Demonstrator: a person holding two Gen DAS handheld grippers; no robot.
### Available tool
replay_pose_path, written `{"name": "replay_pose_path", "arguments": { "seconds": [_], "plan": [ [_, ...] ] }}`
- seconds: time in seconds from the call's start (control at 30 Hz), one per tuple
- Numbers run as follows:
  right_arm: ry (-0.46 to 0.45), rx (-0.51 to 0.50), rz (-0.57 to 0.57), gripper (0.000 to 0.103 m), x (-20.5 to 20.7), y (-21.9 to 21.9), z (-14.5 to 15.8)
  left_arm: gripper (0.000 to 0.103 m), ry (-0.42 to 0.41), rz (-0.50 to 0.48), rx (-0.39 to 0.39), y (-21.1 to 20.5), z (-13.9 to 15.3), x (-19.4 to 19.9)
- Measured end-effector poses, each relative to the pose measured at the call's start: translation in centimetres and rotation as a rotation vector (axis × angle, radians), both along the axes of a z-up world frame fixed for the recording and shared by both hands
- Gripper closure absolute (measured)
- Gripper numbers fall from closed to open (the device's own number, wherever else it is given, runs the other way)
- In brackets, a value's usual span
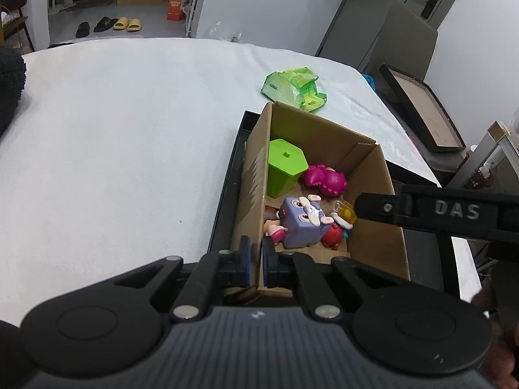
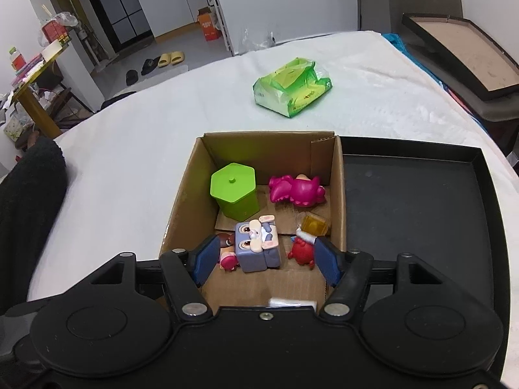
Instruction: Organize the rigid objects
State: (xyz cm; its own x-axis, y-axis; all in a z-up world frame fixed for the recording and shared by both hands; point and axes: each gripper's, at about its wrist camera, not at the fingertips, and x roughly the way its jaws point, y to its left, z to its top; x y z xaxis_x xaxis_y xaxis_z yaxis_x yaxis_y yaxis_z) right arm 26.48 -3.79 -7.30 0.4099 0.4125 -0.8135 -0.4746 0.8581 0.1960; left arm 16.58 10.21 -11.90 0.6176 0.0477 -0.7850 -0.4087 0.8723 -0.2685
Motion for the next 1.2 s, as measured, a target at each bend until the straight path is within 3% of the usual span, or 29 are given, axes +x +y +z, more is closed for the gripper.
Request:
{"name": "replay_pose_path", "arguments": {
  "seconds": [0.17,0.27,0.47,0.67,0.83,0.97,1.13,1.2],
  "plan": [
    [-0.001,0.025,-0.007,0.039,-0.7,-0.7,0.7,0.097,-0.004,0.001,-0.005,0.1,0.0,-0.1],
    [-0.017,0.030,-0.019,0.031,-1.3,-1.2,1.2,0.097,-0.003,0.001,-0.003,0.0,0.0,-0.1],
    [-0.042,0.029,-0.031,0.031,-2.2,-2.5,2.0,0.098,-0.004,0.000,-0.002,0.0,0.1,-0.1],
    [-0.054,0.024,-0.061,0.030,-3.2,-4.2,2.1,0.099,-0.003,-0.030,0.064,-0.9,0.7,0.0],
    [-0.073,0.029,-0.105,0.015,-4.2,-6.1,2.7,0.096,-0.006,-0.065,0.079,-1.8,2.0,-0.2],
    [-0.084,0.034,-0.146,0.010,-5.0,-7.9,3.3,0.095,0.013,-0.084,0.071,-2.5,3.1,-1.0],
    [-0.126,0.047,-0.196,0.000,-6.5,-9.8,4.7,0.083,-0.009,-0.097,0.100,-3.4,5.5,-2.7],
    [-0.145,0.054,-0.211,0.000,-7.2,-10.4,5.3,0.069,-0.028,-0.112,0.120,-3.9,6.8,-3.4]
  ]
}}
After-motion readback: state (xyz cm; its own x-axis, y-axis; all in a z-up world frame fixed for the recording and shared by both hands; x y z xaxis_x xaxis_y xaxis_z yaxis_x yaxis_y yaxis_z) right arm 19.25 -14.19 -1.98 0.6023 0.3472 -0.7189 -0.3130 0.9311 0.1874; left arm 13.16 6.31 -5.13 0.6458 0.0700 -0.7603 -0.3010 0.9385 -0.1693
